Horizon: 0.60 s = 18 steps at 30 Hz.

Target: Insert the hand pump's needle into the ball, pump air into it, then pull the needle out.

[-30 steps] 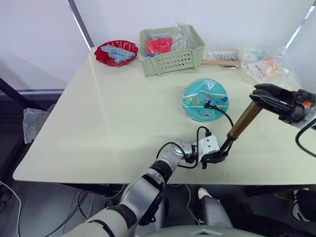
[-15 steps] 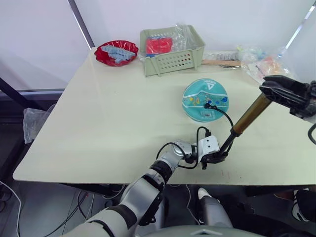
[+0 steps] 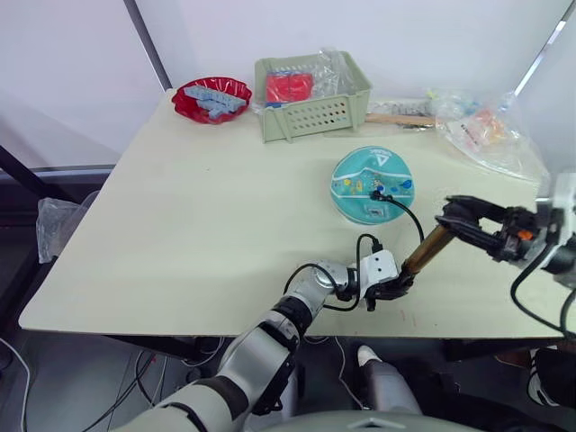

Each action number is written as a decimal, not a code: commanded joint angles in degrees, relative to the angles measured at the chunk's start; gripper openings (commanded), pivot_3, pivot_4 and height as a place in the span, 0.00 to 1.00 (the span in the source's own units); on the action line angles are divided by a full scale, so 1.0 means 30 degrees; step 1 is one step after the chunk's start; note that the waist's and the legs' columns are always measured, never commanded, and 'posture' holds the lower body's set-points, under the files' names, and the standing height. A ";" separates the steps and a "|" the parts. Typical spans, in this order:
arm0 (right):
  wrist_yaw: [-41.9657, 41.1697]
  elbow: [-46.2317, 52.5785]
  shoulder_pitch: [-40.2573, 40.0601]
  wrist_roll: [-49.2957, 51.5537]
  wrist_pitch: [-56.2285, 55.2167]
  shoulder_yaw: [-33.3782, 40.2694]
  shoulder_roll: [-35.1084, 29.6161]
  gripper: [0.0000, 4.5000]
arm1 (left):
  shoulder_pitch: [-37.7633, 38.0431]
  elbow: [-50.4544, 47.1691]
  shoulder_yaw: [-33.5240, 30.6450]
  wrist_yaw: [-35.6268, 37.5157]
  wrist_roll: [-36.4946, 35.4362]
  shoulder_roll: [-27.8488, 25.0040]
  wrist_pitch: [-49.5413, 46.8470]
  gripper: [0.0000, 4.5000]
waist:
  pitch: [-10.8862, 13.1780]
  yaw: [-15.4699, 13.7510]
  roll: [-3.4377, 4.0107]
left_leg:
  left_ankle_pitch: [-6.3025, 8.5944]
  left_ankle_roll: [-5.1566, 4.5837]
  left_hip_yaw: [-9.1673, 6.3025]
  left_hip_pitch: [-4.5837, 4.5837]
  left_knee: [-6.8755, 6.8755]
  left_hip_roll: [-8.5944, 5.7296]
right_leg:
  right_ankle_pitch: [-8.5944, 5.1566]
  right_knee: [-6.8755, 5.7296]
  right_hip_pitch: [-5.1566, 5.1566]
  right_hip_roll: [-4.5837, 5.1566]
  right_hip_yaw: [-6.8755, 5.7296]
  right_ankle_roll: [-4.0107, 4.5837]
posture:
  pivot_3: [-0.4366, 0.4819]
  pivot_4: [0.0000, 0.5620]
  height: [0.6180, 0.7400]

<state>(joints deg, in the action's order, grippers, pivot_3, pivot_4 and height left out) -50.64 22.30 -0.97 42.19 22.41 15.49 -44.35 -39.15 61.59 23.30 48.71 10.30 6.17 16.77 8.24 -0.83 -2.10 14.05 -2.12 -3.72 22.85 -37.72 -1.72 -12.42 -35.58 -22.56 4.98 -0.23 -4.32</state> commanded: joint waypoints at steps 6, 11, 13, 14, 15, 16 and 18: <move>0.0502 -0.1460 -0.1851 -0.3788 -0.1964 -0.2407 0.1257 0.37 | 0.0819 0.1991 0.0286 -0.0437 0.1093 -0.0721 -0.0780 0.26 | -0.0051 0.0006 0.0018 | 0.0003 0.0005 0.0002 -0.0016 0.0000 -0.0001 | -0.0001 0.0000 0.0014 0.0000 0.0002 0.0001 | 0.48 0.27 0.97; 0.0527 -0.1089 -0.1411 -0.3071 -0.1884 -0.1780 0.1411 0.37 | 0.0700 0.2136 0.0231 -0.0474 0.1138 -0.0710 -0.0780 0.26 | -0.0060 0.0007 0.0024 | 0.0004 0.0007 0.0001 -0.0021 0.0000 -0.0001 | -0.0002 0.0000 0.0016 -0.0008 0.0001 0.0001 | 0.48 0.27 0.97; 0.0413 -0.0941 -0.1145 -0.2465 -0.1624 -0.1179 0.1244 0.37 | 0.0674 0.2171 0.0220 -0.0483 0.1145 -0.0710 -0.0785 0.26 | -0.0056 0.0006 0.0023 | 0.0004 0.0007 0.0001 -0.0022 0.0000 -0.0001 | -0.0002 0.0000 0.0017 -0.0008 0.0002 0.0000 | 0.48 0.27 0.97; 0.0333 -0.0884 -0.1014 -0.2187 -0.1517 -0.0892 0.1150 0.37 | 0.0672 0.2179 0.0218 -0.0482 0.1149 -0.0712 -0.0782 0.26 | -0.0049 0.0001 0.0027 | 0.0004 0.0007 0.0002 -0.0021 0.0000 -0.0002 | -0.0002 0.0000 0.0017 -0.0008 0.0001 0.0000 | 0.48 0.27 0.97; 0.0215 -0.0713 -0.0769 -0.1518 -0.1155 -0.0382 0.0972 0.37 | 0.0669 0.2185 0.0215 -0.0479 0.1150 -0.0706 -0.0786 0.26 | -0.0032 -0.0005 0.0045 | 0.0004 0.0007 0.0001 -0.0018 0.0000 -0.0003 | -0.0002 0.0000 0.0018 -0.0009 0.0000 0.0000 | 0.48 0.27 0.97; 0.0152 -0.0527 -0.0522 -0.0892 -0.0786 0.0092 0.0785 0.37 | 0.0668 0.2189 0.0212 -0.0471 0.1149 -0.0702 -0.0786 0.26 | -0.0021 -0.0006 0.0058 | 0.0004 0.0007 0.0003 -0.0015 0.0000 -0.0007 | -0.0002 0.0000 0.0017 -0.0009 0.0001 0.0000 | 0.48 0.27 0.97; 0.0046 -0.0188 -0.0110 0.0199 -0.0119 0.0836 0.0434 0.37 | 0.0666 0.2197 0.0215 -0.0462 0.1156 -0.0691 -0.0779 0.26 | 0.0014 -0.0016 0.0093 | 0.0003 0.0005 0.0006 -0.0004 0.0000 -0.0015 | -0.0002 0.0001 0.0010 -0.0004 0.0002 -0.0001 | 0.48 0.27 0.97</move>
<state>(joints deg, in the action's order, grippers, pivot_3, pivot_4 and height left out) -50.20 20.80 -2.36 39.53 20.31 13.17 -41.57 -39.59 62.21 23.12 48.38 11.05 6.61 17.64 8.29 -0.88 -1.82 14.06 -2.11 -3.70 22.87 -37.72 -1.78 -12.42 -35.58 -22.54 4.97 -0.23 -4.32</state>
